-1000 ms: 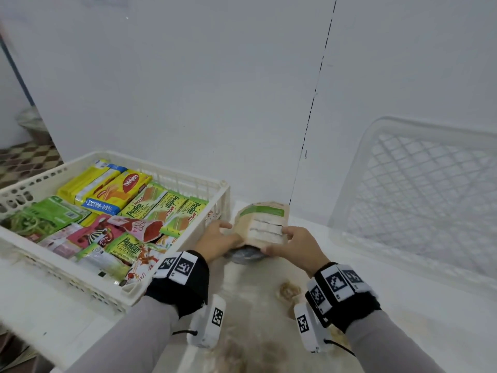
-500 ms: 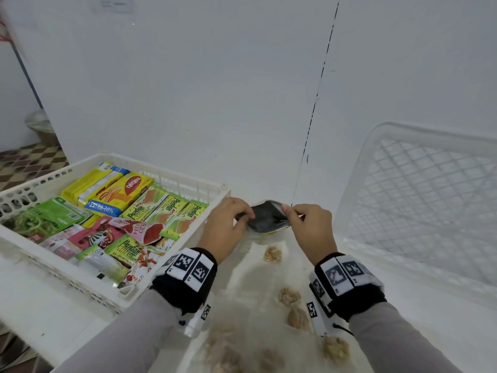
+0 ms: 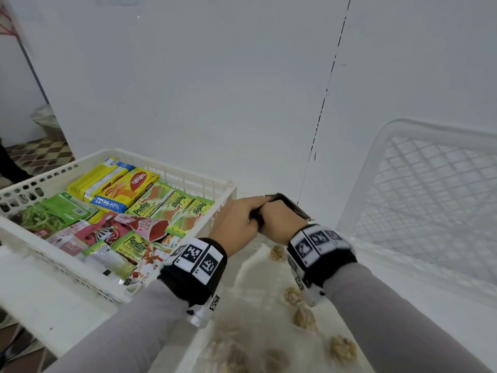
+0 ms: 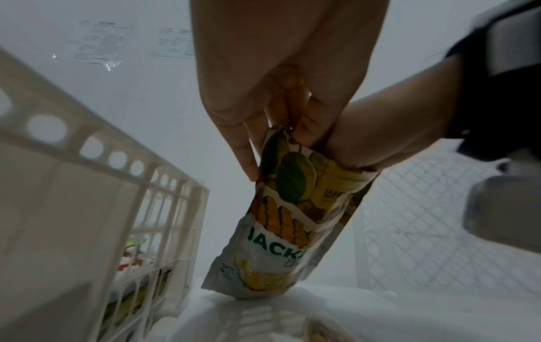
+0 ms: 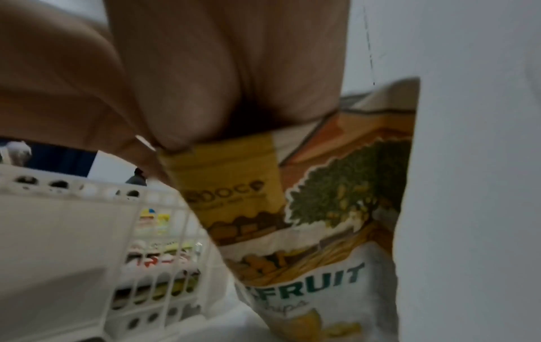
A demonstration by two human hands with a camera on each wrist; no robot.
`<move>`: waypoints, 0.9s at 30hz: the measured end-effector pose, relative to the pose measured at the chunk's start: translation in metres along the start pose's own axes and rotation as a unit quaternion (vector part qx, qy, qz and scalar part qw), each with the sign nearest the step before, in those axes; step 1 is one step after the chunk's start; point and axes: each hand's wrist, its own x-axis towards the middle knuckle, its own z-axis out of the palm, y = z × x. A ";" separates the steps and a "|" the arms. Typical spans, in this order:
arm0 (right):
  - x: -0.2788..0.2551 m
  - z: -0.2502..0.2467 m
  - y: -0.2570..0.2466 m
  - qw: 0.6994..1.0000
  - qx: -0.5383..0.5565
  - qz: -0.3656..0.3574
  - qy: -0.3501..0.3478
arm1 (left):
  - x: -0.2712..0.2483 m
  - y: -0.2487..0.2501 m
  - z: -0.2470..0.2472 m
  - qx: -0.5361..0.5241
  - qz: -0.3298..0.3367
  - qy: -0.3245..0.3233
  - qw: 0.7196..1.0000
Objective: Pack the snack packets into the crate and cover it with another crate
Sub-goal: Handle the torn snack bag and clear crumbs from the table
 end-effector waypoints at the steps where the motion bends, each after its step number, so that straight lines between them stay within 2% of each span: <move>1: 0.005 0.000 -0.001 1.000 -0.011 0.009 -0.018 | -0.001 -0.001 0.000 0.000 -0.002 0.002 1.000; 3: 0.016 0.007 -0.006 0.993 -0.103 0.012 -0.058 | -0.003 -0.004 0.000 0.004 -0.006 -0.002 1.000; 4: 0.019 0.017 -0.016 0.973 -0.221 0.020 -0.069 | -0.004 -0.005 0.000 0.004 -0.005 -0.009 1.000; 5: 0.018 0.021 -0.022 0.928 -0.345 0.041 -0.137 | -0.006 -0.006 0.000 0.001 -0.002 -0.018 1.000; 6: 0.012 0.031 -0.028 0.887 -0.386 0.090 -0.237 | -0.008 -0.006 0.001 -0.003 0.002 -0.026 1.000; 8: 0.018 0.048 -0.044 0.851 -0.442 0.128 -0.254 | -0.010 -0.007 0.001 -0.002 0.009 -0.029 1.000; 9: 0.020 0.052 -0.035 0.862 -0.426 0.110 -0.252 | -0.011 -0.007 0.001 0.004 0.012 -0.024 1.000; 10: 0.021 0.041 -0.021 0.901 -0.346 0.111 -0.238 | -0.011 -0.008 0.001 0.014 0.015 -0.016 1.000; 11: 0.018 0.030 -0.015 0.950 -0.253 0.108 -0.145 | -0.011 -0.010 0.000 0.025 0.017 -0.008 1.000; 12: 0.020 0.032 -0.021 0.976 -0.189 0.102 -0.037 | -0.011 -0.011 -0.001 0.035 0.016 -0.001 0.999; 13: 0.017 0.025 -0.016 0.990 -0.121 0.046 -0.062 | -0.011 -0.011 -0.002 0.044 0.009 0.001 0.999; 14: 0.009 0.020 -0.014 0.993 -0.086 0.016 -0.080 | -0.012 -0.012 -0.003 0.049 -0.001 0.002 0.999; 15: 0.001 0.017 -0.011 0.996 -0.058 0.006 -0.063 | -0.013 -0.013 -0.004 0.048 -0.010 0.003 0.999; 19: -0.041 0.035 -0.001 0.993 0.083 -0.042 0.067 | -0.020 -0.015 -0.007 0.069 -0.035 -0.003 0.997; 21: -0.066 0.039 0.006 0.963 0.218 -0.035 0.158 | -0.025 -0.017 -0.007 0.136 -0.050 -0.027 0.989; 22: -0.079 0.040 0.009 0.935 0.292 -0.021 0.199 | -0.027 -0.018 -0.007 0.167 -0.057 -0.040 0.983; 24: -0.099 0.046 0.013 0.882 0.409 0.016 0.234 | -0.031 -0.020 -0.007 0.229 -0.085 -0.064 0.968; 26: -0.111 0.053 0.021 0.810 0.528 0.061 0.248 | -0.035 -0.022 -0.007 0.294 -0.122 -0.086 0.944; 27: -0.115 0.055 0.025 0.759 0.594 0.081 0.253 | -0.038 -0.021 -0.007 0.325 -0.137 -0.102 0.930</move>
